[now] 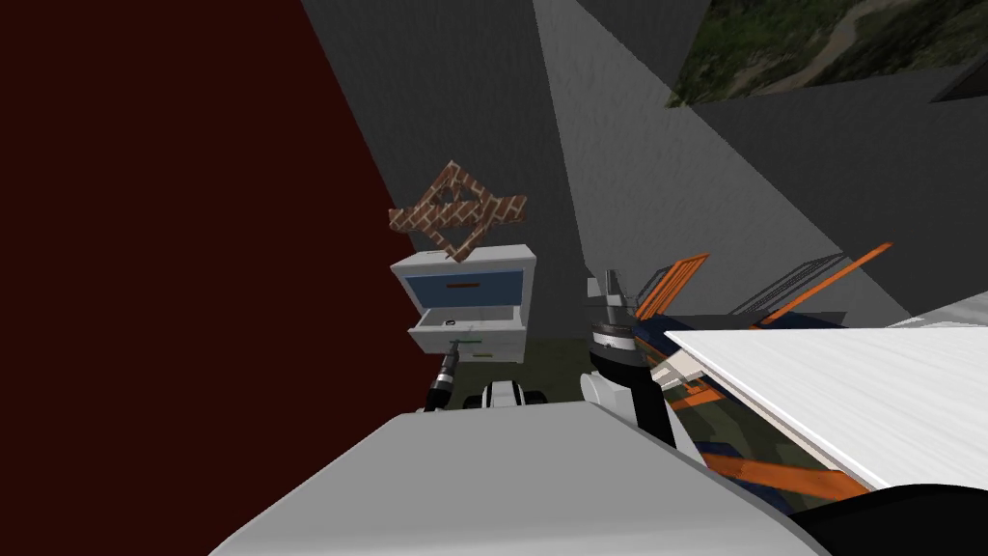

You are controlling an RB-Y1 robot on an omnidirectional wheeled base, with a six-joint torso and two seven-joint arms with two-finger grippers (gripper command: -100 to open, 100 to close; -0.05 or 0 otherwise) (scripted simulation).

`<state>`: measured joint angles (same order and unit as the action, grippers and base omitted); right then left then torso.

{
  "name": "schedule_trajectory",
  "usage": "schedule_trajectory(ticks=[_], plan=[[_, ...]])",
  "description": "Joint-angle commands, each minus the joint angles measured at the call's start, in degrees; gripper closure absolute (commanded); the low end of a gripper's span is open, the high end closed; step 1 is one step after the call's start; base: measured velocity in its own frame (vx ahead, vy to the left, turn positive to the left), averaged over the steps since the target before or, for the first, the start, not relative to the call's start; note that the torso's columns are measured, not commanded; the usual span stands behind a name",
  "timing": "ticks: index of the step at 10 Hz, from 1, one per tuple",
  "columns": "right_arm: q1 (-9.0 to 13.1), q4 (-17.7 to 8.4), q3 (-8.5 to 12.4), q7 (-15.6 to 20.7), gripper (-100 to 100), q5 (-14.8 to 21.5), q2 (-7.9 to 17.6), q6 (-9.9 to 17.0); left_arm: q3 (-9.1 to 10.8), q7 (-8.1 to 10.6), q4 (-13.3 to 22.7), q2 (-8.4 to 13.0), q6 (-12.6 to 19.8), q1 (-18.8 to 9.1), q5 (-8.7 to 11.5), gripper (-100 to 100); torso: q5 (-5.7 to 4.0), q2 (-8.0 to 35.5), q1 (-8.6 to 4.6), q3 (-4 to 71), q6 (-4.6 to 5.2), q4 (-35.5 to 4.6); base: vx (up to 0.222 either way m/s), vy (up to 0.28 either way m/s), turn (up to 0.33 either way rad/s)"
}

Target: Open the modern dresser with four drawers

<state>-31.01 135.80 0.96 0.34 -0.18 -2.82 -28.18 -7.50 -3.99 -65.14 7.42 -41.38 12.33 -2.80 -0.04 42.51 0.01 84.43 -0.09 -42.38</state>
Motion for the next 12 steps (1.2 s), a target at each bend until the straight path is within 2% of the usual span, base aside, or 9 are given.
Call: schedule_trajectory(ticks=[1, 9, 10, 11, 12], plan=[[0.0, 0.0, 0.0, 0.0, 0, 0.0, 0.0, 0.0, 0.26, 0.59, -1.5, 0.5, 3.0, -1.6, 0.2, -100, -0.01, -0.3, -0.07, 0.2, 0.07, 0.1, -0.070, -0.004, -0.005], [0.0, 0.0, 0.0, 0.0, 0, 0.0, 0.0, 0.0, 1.29, 2.97, -7.7, 2.6, 15.1, -8.0, 0.9, -100, -0.12, 0.0, -0.11, 0.0, 0.06, -0.2, -0.064, -0.009, -0.003], [0.0, 0.0, 0.0, 0.0, 0, 0.0, 0.0, 0.0, 1.05, 2.72, -6.7, 2.2, 14.5, -7.2, 0.8, -100, -0.18, 0.2, -0.17, -0.1, 0.02, -0.3, -0.030, 0.002, -0.006], [0.0, 0.0, 0.0, 0.0, 0, 0.0, 0.0, 0.0, 1.03, 2.77, -6.6, 2.2, 14.9, -7.1, 0.8, 0, -0.13, 0.1, -0.18, 0.0, 0.03, -0.2, 0.000, 0.000, 0.000], [0.0, 0.0, 0.0, 0.0, 0, 0.0, 0.0, 0.0, 0.99, 2.78, -6.5, 2.2, 15.0, -7.0, 0.8, 0, -0.09, -0.1, -0.15, 0.1, 0.06, -0.1, 0.000, 0.000, 0.000]])
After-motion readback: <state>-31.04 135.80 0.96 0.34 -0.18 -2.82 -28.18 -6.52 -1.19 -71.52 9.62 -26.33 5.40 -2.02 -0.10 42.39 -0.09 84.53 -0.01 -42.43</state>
